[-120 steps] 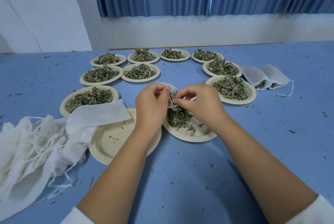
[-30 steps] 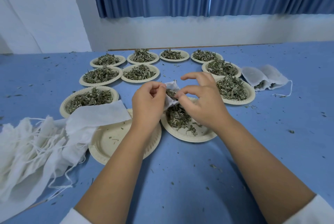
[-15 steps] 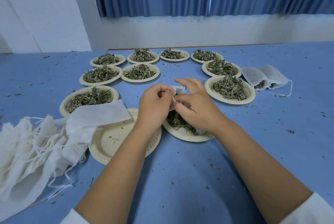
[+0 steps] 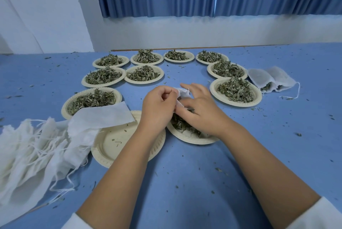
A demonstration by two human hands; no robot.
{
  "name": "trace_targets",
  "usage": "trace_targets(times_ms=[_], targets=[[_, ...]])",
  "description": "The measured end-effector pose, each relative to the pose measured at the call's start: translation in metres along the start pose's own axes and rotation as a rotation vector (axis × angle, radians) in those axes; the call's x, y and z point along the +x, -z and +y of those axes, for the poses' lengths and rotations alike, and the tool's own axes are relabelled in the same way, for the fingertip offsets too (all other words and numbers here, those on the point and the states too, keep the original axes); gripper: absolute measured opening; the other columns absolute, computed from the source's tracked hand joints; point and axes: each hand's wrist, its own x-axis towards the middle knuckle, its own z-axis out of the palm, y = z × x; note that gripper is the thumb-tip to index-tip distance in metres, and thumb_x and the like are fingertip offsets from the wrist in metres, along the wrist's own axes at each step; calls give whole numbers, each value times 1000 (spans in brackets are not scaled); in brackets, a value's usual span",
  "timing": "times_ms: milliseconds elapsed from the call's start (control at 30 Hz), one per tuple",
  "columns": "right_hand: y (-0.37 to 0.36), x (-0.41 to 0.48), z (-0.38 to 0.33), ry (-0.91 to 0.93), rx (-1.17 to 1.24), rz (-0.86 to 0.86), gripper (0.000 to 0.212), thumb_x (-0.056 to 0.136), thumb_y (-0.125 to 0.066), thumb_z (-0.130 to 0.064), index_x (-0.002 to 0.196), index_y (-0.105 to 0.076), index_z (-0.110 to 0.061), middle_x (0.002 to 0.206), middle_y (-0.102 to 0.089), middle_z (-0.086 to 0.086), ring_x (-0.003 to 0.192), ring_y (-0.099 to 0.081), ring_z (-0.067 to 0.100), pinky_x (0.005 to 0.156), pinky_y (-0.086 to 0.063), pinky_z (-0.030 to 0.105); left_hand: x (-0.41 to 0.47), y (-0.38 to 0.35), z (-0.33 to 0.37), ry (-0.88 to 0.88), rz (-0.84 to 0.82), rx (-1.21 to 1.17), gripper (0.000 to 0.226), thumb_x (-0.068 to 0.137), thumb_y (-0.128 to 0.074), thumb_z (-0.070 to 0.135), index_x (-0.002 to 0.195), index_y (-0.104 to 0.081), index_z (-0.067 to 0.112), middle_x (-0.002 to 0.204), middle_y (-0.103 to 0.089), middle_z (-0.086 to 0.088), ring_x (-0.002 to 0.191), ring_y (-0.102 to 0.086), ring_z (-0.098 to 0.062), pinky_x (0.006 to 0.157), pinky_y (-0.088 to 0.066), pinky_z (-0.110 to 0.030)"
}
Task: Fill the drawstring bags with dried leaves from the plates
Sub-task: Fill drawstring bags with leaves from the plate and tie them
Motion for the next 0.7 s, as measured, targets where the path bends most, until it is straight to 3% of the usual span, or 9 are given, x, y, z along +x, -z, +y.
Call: trace_targets(times_ms=[133, 200, 300, 333, 467, 700], targets=[[10, 2, 1, 11, 183, 211, 18, 90, -58, -32, 89, -75, -27, 131, -53, -4, 128, -37, 15, 104, -25, 20, 3, 4, -4, -15, 99, 6, 15, 94, -58, 17, 83, -67, 19, 75, -68, -6, 70, -60, -14, 71, -52, -20], [16, 4, 6, -43, 213, 297, 10, 86, -62, -22, 82, -71, -22, 107, -58, -5, 106, -52, 12, 94, -40, 26, 6, 8, -6, -34, 161, 18, 15, 95, -58, 19, 82, -67, 20, 75, -65, -3, 67, -56, -10, 62, -44, -11], [18, 5, 12, -117, 46, 144, 5, 82, -63, -22, 82, -65, -26, 91, -62, -10, 82, -58, 9, 83, -49, 33, 9, 13, -6, -58, 247, 28, 18, 95, -57, 19, 79, -65, 26, 76, -64, 2, 71, -56, -10, 63, -43, -14], [16, 5, 13, -126, 21, 74, 7, 82, -66, -26, 88, -66, -28, 92, -62, -11, 82, -59, 8, 82, -49, 31, 9, 15, -6, -67, 268, 26, 19, 95, -57, 20, 79, -64, 27, 76, -65, 2, 71, -57, -11, 63, -43, -13], [6, 2, 14, -107, -70, -196, 51, 76, -74, -51, 123, -63, -34, 110, -53, -11, 101, -50, 6, 89, -42, 26, 10, 18, -5, -82, 298, 10, 18, 95, -56, 20, 80, -63, 26, 80, -67, -3, 74, -59, -14, 67, -44, -19], [-3, 4, 9, -83, -123, -229, 44, 79, -74, -46, 120, -65, -33, 117, -57, -6, 106, -54, 14, 92, -46, 35, 6, 11, -6, -80, 238, 40, 13, 96, -58, 19, 86, -66, 20, 81, -68, 0, 76, -60, -12, 68, -45, -16]])
